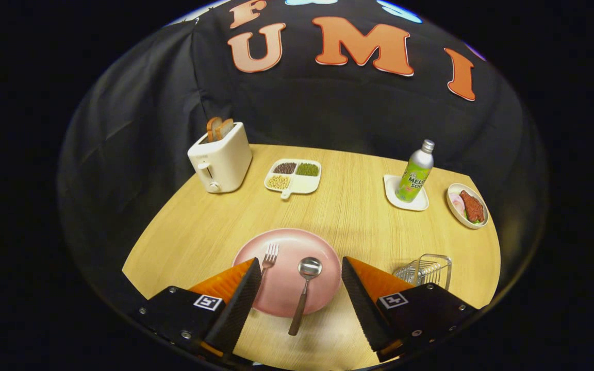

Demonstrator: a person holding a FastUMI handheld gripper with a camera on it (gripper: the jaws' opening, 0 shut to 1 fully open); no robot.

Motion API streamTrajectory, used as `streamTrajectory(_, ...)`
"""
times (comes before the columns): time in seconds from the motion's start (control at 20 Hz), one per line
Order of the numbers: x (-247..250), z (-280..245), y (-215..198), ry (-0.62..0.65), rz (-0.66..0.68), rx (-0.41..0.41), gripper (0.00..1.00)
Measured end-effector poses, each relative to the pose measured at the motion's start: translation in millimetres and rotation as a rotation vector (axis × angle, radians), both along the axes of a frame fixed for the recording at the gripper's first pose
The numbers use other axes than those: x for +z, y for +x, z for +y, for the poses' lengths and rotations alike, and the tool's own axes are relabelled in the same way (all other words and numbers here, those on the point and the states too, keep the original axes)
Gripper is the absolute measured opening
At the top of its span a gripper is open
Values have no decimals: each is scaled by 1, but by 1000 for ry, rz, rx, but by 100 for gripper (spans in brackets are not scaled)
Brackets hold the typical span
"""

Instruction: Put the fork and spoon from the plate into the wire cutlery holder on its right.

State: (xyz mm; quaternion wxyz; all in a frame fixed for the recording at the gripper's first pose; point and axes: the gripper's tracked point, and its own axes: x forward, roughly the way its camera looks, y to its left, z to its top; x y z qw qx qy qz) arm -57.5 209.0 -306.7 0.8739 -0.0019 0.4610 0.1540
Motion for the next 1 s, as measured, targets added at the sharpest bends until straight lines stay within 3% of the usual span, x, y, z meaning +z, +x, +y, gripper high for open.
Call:
streamTrajectory(0.5, -78, 4, -30, -120, 249, 33, 76)
streamTrajectory(1.0, -108, -2, -47, -158, 356, 37, 42)
